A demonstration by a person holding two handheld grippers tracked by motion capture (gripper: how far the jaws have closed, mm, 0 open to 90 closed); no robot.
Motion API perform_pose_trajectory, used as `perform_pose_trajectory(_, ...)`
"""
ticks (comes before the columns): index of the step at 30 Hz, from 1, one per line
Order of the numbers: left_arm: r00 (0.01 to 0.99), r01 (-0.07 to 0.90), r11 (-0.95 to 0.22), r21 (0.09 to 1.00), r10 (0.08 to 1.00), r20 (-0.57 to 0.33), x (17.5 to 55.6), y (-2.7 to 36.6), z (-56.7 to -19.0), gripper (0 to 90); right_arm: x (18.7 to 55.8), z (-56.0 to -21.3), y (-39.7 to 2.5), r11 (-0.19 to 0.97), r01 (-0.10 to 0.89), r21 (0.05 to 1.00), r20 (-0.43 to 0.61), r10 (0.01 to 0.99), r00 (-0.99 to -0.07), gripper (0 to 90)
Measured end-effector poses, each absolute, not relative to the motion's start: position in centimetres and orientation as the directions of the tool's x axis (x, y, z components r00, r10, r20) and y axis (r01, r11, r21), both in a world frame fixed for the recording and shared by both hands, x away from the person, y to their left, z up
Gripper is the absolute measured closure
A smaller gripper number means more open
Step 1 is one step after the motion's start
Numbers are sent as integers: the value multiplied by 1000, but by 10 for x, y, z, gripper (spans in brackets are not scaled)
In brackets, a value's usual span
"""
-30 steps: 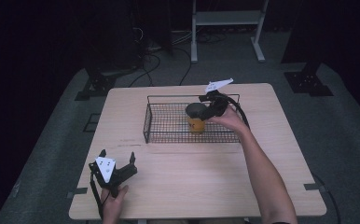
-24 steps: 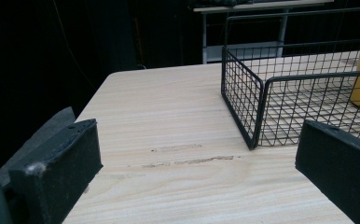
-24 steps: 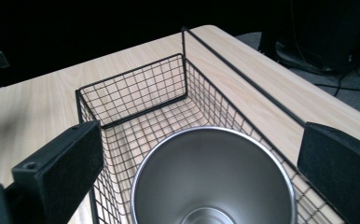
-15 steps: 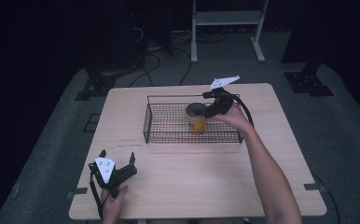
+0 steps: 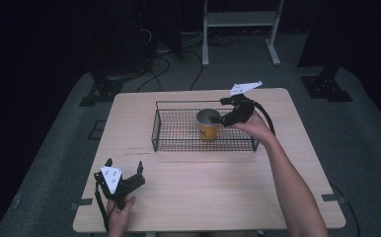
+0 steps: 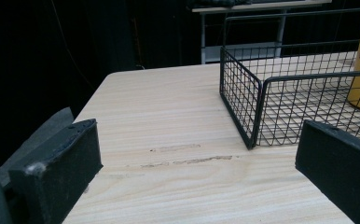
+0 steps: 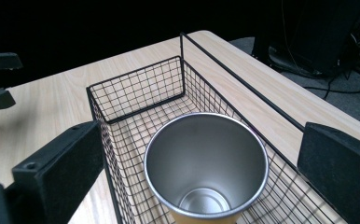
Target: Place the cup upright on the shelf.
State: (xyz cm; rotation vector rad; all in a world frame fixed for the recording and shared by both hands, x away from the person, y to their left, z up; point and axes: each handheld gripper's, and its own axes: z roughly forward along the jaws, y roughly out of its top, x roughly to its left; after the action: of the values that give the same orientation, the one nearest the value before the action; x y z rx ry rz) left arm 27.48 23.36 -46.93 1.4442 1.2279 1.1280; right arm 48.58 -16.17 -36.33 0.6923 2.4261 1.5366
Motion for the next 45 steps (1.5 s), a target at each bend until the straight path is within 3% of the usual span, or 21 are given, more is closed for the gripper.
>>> perform_pose_trajectory(45, 91, 170, -103, 980, 992, 89, 275, 233, -469, 0, 436, -365, -209, 331, 287, 899, 108, 466, -878, 0)
